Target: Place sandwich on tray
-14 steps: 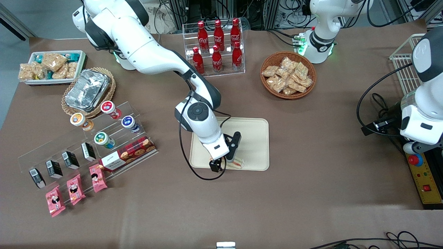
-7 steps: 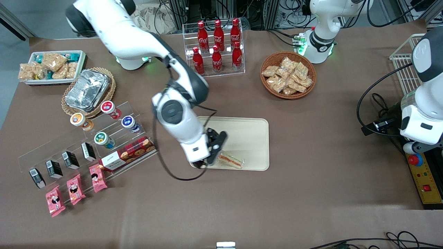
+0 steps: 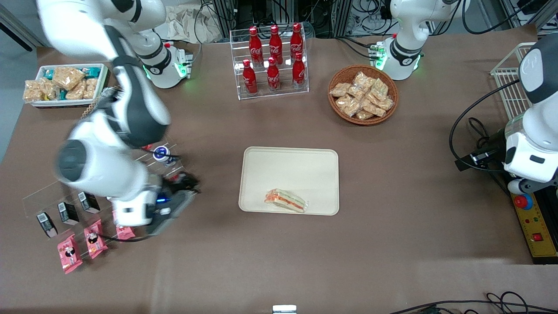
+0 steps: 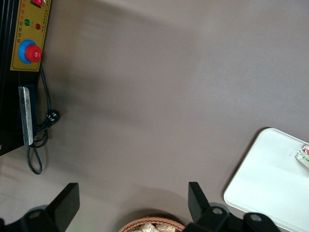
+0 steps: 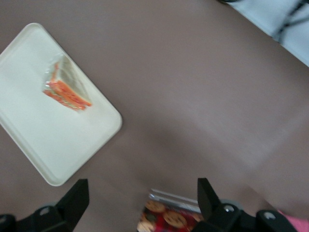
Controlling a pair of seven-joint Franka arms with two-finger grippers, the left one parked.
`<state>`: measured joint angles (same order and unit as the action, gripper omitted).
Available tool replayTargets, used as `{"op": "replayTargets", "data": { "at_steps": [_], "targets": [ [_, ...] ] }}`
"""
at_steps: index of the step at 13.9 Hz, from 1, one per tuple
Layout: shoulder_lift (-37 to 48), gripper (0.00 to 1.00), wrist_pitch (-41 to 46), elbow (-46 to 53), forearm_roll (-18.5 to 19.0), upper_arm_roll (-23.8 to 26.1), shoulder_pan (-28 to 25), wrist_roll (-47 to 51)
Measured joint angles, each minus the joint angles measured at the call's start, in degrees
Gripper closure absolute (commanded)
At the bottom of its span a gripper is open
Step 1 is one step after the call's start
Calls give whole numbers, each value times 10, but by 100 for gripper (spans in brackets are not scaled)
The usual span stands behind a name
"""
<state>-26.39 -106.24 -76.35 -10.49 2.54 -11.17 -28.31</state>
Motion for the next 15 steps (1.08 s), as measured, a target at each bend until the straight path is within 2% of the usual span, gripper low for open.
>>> {"op": "replayTargets", "data": {
  "at_steps": [2, 5, 6, 8, 13, 15],
  "targets": [
    [23, 0, 20, 0, 10, -10, 44, 36],
    [58, 0, 59, -6, 76, -16, 80, 146],
    [74, 0, 69, -16, 86, -16, 88, 173],
    [120, 0, 74, -59, 92, -21, 104, 196],
    [281, 0, 84, -229, 93, -77, 112, 201],
    [321, 0, 94, -269, 95, -94, 113, 202]
  ]
}}
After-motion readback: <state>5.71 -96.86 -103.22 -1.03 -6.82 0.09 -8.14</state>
